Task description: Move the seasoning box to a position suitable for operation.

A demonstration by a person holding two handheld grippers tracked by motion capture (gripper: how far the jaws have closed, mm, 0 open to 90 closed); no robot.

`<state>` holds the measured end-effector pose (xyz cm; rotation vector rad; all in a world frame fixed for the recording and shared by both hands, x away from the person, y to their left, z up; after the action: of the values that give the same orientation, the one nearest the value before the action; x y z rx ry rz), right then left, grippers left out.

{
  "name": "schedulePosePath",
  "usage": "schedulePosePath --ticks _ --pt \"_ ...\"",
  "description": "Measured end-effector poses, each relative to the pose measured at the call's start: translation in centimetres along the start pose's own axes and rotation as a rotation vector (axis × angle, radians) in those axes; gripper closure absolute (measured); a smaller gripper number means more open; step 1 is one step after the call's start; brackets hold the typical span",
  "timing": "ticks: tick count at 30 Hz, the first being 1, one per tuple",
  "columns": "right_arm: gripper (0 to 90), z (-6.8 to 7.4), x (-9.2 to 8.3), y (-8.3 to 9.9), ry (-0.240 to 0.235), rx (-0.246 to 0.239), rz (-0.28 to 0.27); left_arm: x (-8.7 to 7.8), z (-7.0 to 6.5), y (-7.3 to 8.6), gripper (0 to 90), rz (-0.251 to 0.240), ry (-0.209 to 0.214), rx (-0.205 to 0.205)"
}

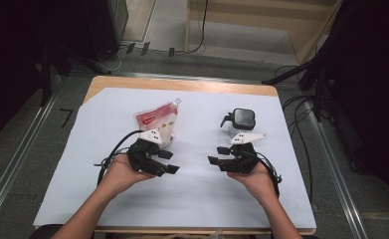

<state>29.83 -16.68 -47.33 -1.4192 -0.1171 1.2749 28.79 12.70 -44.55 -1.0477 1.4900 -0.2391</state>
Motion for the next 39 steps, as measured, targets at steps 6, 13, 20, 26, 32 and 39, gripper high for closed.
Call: schedulePosePath --ticks 6,13,20,26,32,39 --pt "46.7 0.1 0.8 0.7 0.002 -0.019 0.034 1.0 -0.1 0.6 41.1 0.043 -0.003 0.02" --pt "47.9 -0.1 0.9 0.8 -0.006 0.028 0.063 1.0 0.3 0.0 43.2 0.078 0.07 -0.044" --pt "48.0 -0.6 0.5 0.8 0.014 0.022 0.038 0.7 0.0 0.1 43.7 0.074 0.041 -0.013" --pt "48.1 -0.6 0.3 0.9 0.025 -0.009 0.041 0.5 0.0 0.2 46.5 0.058 0.041 -0.02" --pt "45.4 -0.5 0.0 0.8 0.047 -0.025 0.048 0.4 0.2 0.4 44.3 0.052 0.027 -0.005" --pt "45.0 -0.6 -0.3 0.7 0.056 -0.021 0.042 0.3 0.3 0.5 44.0 0.049 0.018 -0.002"
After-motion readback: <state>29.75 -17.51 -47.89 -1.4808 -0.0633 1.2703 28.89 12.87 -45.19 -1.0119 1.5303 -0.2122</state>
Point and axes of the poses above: each handheld gripper's, and its own axes: x roughly forward along the jaws, y roughly out of its underside, z roughly to its left, the point moved 1 cm from there along x, roughly forward along the jaws, and after that the axes turned 2 degrees about x, right-handed, at the moved point
